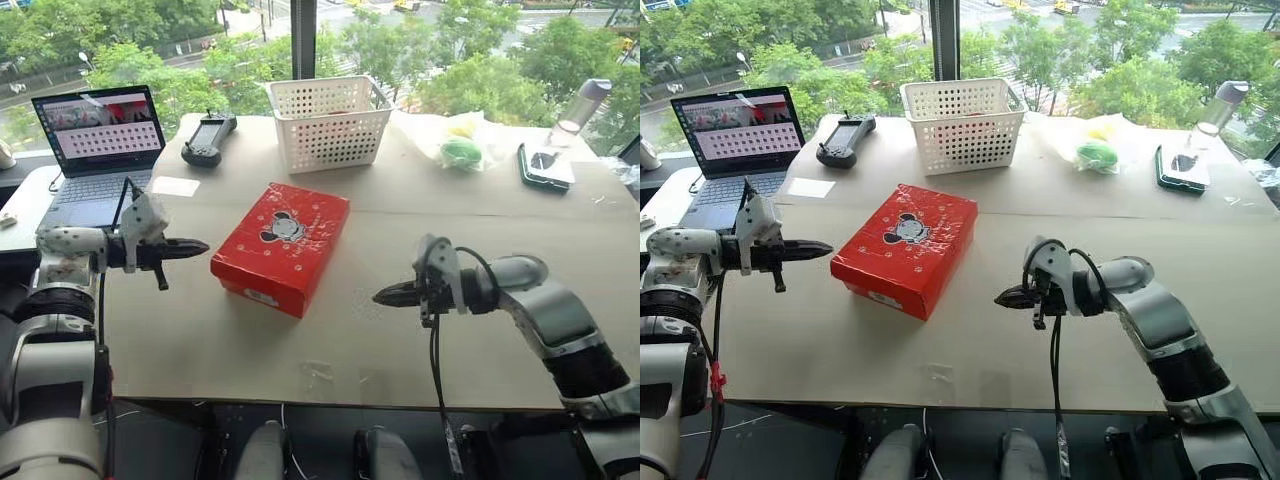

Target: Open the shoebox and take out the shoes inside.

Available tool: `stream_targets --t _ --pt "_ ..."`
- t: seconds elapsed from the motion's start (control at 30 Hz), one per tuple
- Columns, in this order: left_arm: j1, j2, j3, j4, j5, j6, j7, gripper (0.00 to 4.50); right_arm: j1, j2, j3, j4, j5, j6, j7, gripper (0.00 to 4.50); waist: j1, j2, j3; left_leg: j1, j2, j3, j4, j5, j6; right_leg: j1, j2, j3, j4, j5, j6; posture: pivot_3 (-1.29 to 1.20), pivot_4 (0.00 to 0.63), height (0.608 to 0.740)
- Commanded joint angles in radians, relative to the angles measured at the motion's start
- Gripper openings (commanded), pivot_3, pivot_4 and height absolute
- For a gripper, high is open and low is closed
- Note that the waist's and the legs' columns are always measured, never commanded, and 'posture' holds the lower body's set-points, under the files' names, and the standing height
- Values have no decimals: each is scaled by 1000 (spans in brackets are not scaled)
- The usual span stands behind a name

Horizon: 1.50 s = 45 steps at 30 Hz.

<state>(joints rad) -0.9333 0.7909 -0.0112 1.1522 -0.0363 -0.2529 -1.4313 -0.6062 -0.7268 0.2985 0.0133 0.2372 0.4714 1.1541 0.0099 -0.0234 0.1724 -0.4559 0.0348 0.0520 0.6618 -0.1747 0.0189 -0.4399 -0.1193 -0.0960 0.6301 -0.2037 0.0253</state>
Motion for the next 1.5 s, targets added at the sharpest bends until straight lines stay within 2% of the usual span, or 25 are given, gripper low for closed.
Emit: stream_targets --t 0.03,0.27,0.43,0.6,0.7,0.87,1.1,1.37,1.5 --pt "-44 -3 -48 21 81 -57 65 0 -80 51 70 150 -151 -104 -66 29 1 0 0 -1 0 0 0 0 0 -1 0 0 1 0 0 0 150 733" --pt "-35 -106 -83 15 120 -106 110 0 -170 213 74 339 -241 -148 -188 29 -1 0 0 0 0 0 0 2 -3 0 1 0 2 1 0 0 150 733" --pt "-46 -207 -106 -36 110 -124 92 0 -194 249 57 398 -263 -157 -213 29 -4 0 0 1 3 0 0 4 -5 0 4 0 3 2 -1 0 150 733" --pt "-42 -309 -130 -103 93 -120 62 0 -193 227 29 420 -270 -159 -220 29 1 0 0 3 3 0 1 6 -5 2 4 1 6 3 -2 0 150 733" --pt "-43 -396 -147 -120 99 -116 94 0 -159 161 -21 389 -258 -140 -206 29 8 0 0 3 3 0 3 6 -4 2 4 2 8 3 -3 0 150 733" --pt "-30 -468 -163 -128 105 -121 123 0 -63 54 -84 272 -237 -92 -169 29 11 0 0 2 1 0 3 6 -4 1 3 2 7 3 -3 0 150 733" --pt "4 -491 -171 -166 102 -113 136 0 44 -22 -142 169 -221 -33 -164 29 1 0 0 2 2 0 3 6 -4 1 3 2 8 3 -3 0 150 733" --pt "50 -413 -144 -245 77 -72 124 0 123 -69 -147 29 -156 29 -78 29 1 0 0 4 4 0 3 6 -4 1 5 3 9 3 -3 0 150 733" --pt "89 -379 -140 -316 59 -44 120 0 120 -72 -162 20 -129 45 -66 29 2 0 0 4 4 0 3 6 -4 1 4 3 9 3 -3 0 150 733"
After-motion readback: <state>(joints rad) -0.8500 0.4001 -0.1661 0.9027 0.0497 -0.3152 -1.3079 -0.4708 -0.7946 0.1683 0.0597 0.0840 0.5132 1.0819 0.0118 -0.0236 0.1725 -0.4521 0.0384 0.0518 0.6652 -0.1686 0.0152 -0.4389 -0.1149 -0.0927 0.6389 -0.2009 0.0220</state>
